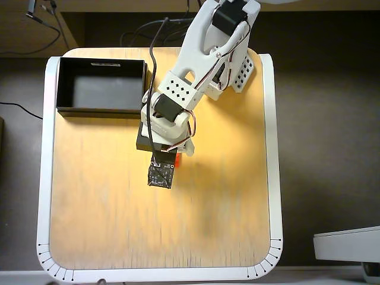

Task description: Grasp a lego block and put it in the bin.

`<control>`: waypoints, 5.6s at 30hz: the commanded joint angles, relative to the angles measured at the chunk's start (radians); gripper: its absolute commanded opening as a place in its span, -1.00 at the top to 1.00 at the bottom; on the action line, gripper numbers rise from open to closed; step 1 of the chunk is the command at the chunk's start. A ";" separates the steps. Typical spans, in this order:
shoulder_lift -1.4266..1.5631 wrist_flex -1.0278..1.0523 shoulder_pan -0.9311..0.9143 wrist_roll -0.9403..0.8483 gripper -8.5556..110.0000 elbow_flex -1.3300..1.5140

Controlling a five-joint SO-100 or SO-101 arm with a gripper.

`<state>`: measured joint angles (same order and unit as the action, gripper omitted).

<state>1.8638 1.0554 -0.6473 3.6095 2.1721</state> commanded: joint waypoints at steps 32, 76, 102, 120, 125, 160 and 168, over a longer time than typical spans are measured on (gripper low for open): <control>-0.169 -0.146 0.048 -0.052 0.37 -0.138; 0.245 -0.144 -0.034 -0.242 0.85 -0.140; 0.476 -0.089 -0.696 -0.252 0.84 -0.173; 0.267 0.132 -0.850 -0.123 0.85 -0.209; 0.150 0.132 -0.839 -0.167 0.85 -0.321; 0.066 0.049 -0.801 -0.172 0.49 -0.350; 0.126 0.107 -0.646 -0.376 0.47 -0.545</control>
<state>1.8883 1.1413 -1.3714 3.3287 1.8715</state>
